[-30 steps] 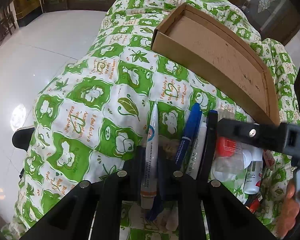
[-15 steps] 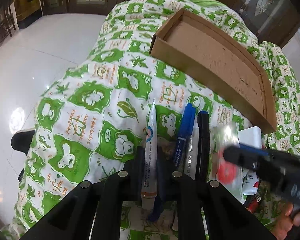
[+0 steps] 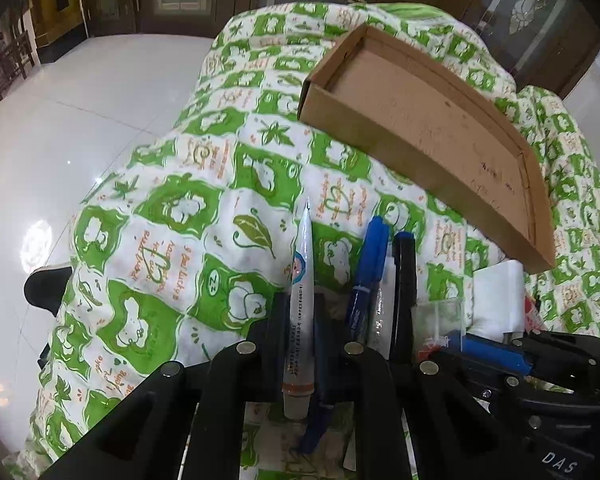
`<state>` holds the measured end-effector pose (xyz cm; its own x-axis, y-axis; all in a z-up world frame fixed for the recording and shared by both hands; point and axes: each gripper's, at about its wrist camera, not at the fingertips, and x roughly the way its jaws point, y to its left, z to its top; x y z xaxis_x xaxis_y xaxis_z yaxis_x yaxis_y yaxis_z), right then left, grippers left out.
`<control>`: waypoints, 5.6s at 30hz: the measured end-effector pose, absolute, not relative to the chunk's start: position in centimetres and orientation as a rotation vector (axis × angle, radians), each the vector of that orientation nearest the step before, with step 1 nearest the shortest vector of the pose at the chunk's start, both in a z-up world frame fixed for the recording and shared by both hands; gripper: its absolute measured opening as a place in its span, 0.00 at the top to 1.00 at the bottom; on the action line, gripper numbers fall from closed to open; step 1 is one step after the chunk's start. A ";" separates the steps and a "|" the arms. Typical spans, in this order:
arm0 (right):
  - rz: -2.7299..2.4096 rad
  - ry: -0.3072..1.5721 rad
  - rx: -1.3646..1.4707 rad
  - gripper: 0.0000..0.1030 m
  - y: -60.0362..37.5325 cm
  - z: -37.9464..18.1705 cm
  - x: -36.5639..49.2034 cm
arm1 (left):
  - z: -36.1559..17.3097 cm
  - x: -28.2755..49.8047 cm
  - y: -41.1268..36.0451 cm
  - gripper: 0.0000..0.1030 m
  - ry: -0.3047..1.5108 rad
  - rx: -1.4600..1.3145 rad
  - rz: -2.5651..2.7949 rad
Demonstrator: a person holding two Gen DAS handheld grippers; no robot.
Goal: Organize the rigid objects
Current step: 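Grasp the red lip-gloss tube with the right tool while the left tool holds its bundle, then carry the toothpaste tube and lip-gloss tube over the cardboard tray with both tools, then open the left tool over the tray while the right tool releases the lip-gloss tube, then grasp the blue marker, white pen and black marker with the left tool, then grasp the black marker with the right tool while the left tool holds the blue marker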
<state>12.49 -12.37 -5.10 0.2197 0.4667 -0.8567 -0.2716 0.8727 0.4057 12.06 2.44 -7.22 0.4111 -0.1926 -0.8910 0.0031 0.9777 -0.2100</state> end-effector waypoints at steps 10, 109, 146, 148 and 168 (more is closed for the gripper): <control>0.569 1.159 0.254 0.88 -14.3 -1.9 12.7 | -6.3 11.9 3.2 0.89 1.082 -0.278 -0.192; 0.145 1.123 0.395 0.73 -31.3 -4.3 22.6 | -5.7 23.1 -14.5 0.45 1.149 -0.135 -0.390; 0.366 0.940 0.278 0.17 -24.7 -0.8 11.2 | -7.6 9.7 -0.8 0.60 1.162 -0.086 -0.057; 0.367 0.946 0.279 0.18 -24.7 -0.9 11.3 | -8.1 10.0 -1.4 0.63 1.176 -0.039 -0.051; 0.542 1.063 0.364 0.61 -18.4 -1.0 12.1 | -7.7 8.3 2.3 0.91 1.209 -0.237 -0.068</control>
